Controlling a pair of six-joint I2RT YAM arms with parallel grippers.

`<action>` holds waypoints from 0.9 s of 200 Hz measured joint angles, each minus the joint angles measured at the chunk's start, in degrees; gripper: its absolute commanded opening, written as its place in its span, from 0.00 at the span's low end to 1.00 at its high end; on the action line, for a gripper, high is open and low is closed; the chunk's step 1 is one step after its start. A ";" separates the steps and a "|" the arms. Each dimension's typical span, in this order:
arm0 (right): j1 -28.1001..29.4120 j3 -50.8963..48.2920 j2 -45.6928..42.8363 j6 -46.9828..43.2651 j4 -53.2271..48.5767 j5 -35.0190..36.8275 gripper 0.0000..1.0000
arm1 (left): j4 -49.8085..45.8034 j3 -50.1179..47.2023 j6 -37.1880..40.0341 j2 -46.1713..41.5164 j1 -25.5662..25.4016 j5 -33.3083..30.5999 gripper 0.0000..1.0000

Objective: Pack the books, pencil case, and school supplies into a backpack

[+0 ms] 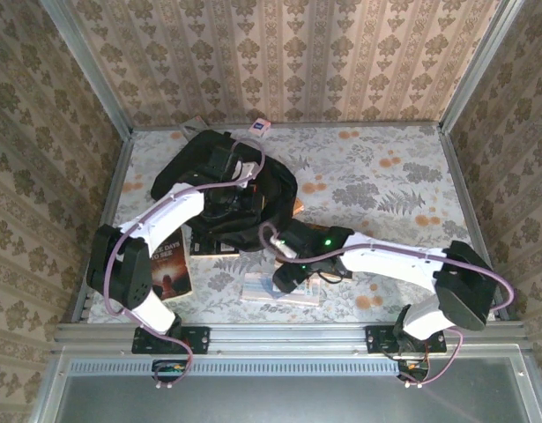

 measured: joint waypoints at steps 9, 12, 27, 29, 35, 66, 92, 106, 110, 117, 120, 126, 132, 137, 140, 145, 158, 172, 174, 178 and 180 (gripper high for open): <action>0.90 0.79 1.44 -1.81 -0.31 0.09 0.91 | 0.09 -0.02 -0.20 0.02 0.02 0.13 0.00; 1.07 0.94 1.86 -2.27 -0.35 0.15 0.91 | 0.13 -0.02 -0.22 0.04 0.04 0.22 0.00; 1.73 1.68 3.80 -4.24 -0.90 0.15 0.90 | 0.17 -0.02 -0.24 0.17 0.13 0.37 0.00; 1.79 1.79 4.07 -4.48 -0.98 0.15 0.90 | 0.17 -0.02 -0.24 0.20 0.15 0.42 0.00; 1.92 2.12 4.87 -4.92 -1.29 0.07 0.89 | 0.15 -0.02 -0.24 0.44 0.31 0.59 0.00; 2.29 3.82 9.75 -5.44 -1.66 -2.71 0.84 | 0.09 0.44 -0.24 3.41 0.98 1.99 0.05; 2.27 5.05 14.05 -4.79 -1.64 -3.89 0.83 | -0.20 0.44 -0.46 4.68 1.14 2.36 0.09; 2.19 5.68 16.20 -4.33 -1.64 -2.89 0.84 | -0.24 0.46 -0.61 4.68 1.14 2.38 0.10; 2.10 6.01 16.57 -4.02 -1.70 -2.49 0.84 | -0.31 0.50 -0.61 4.68 1.14 2.38 0.12; 1.90 6.27 16.79 -3.41 -1.60 -1.92 0.85 | -0.35 0.55 -0.63 4.68 1.14 2.36 0.16; 1.84 6.34 16.85 -3.26 -1.49 -1.64 0.85 | -0.39 0.55 -0.63 4.68 1.14 2.36 0.18; 1.49 6.34 16.92 -2.95 -1.18 -0.81 0.86 | -0.61 0.59 -0.76 4.68 1.14 2.34 0.23; 0.98 6.34 17.00 -2.58 -0.79 0.11 0.86 | -0.94 0.70 -0.96 4.66 1.14 2.25 0.27; 0.37 6.34 17.03 -2.03 -0.55 1.11 0.86 | -1.22 0.81 -0.85 4.66 1.14 2.12 0.31; 0.02 6.34 17.05 -1.92 -0.35 1.64 0.86 | -1.40 0.87 -0.90 4.66 1.14 2.10 0.34; -0.66 6.34 17.07 -1.51 -0.13 2.54 0.86 | -1.66 0.98 -1.07 4.63 1.18 1.90 0.38; -2.54 6.34 17.05 -0.33 0.61 4.74 0.86 | -2.51 1.31 -1.07 4.42 1.25 1.33 0.47; -4.15 6.34 16.90 1.07 1.18 6.75 0.85 | -3.50 1.84 -0.98 3.78 1.40 0.61 0.53; -4.42 6.34 16.85 1.31 1.33 7.04 0.85 | -3.67 1.92 -0.83 3.56 1.46 0.55 0.54; -4.83 6.27 16.79 1.60 1.60 7.43 0.85 | -3.93 1.99 -0.94 3.21 1.46 0.22 0.55; -5.09 6.23 16.76 1.79 1.73 7.58 0.85 | -4.11 2.01 -0.79 2.95 1.51 0.13 0.55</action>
